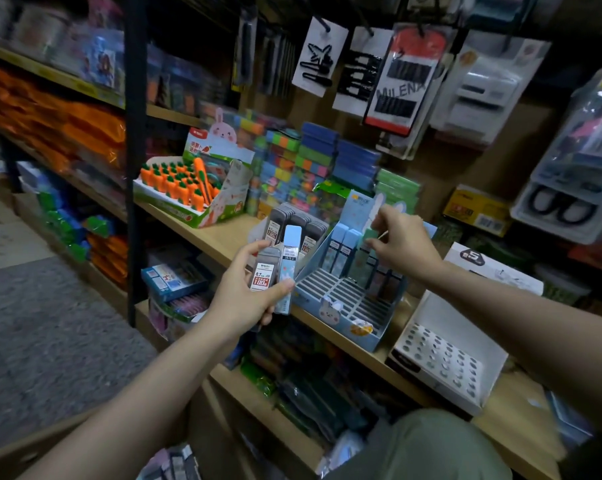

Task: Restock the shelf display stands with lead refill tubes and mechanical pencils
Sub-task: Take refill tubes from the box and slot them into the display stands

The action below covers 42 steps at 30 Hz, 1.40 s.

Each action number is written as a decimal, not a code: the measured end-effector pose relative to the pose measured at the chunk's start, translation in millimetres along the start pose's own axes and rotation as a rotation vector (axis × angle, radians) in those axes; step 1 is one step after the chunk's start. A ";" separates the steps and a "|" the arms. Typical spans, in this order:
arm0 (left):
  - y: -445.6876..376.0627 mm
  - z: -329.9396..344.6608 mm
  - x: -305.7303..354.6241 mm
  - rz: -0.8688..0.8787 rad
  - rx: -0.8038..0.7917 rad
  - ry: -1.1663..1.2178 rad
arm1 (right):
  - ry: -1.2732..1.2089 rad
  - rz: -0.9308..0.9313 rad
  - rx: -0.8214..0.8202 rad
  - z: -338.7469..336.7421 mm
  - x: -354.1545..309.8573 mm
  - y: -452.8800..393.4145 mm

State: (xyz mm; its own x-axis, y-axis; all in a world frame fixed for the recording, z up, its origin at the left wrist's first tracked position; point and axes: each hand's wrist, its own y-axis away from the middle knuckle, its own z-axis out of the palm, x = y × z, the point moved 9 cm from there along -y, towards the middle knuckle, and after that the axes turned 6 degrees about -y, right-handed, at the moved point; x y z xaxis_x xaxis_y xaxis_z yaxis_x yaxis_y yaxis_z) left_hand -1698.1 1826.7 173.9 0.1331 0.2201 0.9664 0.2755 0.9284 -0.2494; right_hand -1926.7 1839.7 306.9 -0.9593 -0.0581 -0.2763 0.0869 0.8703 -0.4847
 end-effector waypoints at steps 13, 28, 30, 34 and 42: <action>-0.1 4.9 -12.2 -0.047 -0.010 0.007 | -0.010 0.091 0.003 18.8 18.6 -5.1; 3.4 7.4 -14.0 -0.049 -0.038 -0.008 | 0.012 0.045 0.070 11.8 7.5 -0.1; 3.5 7.4 -13.5 -0.037 -0.045 -0.020 | -0.171 0.023 0.056 10.2 -9.6 7.6; 4.7 11.0 -10.3 -0.005 -0.067 -0.050 | -0.576 0.001 -0.226 35.4 -56.9 27.2; 4.3 10.8 -3.7 0.068 -0.096 -0.108 | -0.460 -0.007 -0.192 28.6 -66.2 14.2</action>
State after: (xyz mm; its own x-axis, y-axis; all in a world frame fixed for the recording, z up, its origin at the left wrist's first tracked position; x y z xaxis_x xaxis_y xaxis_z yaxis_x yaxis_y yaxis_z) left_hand -1707.6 1833.1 170.0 0.0532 0.3172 0.9469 0.3599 0.8784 -0.3145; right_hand -1854.3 1841.9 294.6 -0.7381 -0.2363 -0.6319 -0.0116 0.9410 -0.3383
